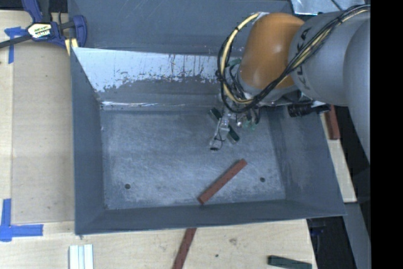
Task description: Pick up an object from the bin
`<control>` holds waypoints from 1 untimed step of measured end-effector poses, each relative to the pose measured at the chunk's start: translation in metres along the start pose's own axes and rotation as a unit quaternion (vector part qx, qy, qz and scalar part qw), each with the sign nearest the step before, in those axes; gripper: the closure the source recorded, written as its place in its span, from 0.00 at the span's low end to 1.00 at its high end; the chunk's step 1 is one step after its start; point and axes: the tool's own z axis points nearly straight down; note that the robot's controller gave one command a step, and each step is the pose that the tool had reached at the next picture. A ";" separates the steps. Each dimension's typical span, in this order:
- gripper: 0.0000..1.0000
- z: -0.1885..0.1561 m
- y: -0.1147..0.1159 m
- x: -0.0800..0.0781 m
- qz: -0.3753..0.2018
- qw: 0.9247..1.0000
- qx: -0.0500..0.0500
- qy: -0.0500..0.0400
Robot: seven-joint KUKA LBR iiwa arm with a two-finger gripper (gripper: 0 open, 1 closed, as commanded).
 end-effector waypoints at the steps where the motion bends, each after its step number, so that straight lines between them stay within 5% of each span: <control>1: 0.00 0.030 -0.015 -0.019 -0.006 1.000 0.002 0.005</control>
Offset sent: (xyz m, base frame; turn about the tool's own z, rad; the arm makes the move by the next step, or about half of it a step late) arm 0.0011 -0.0306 -0.0355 0.1519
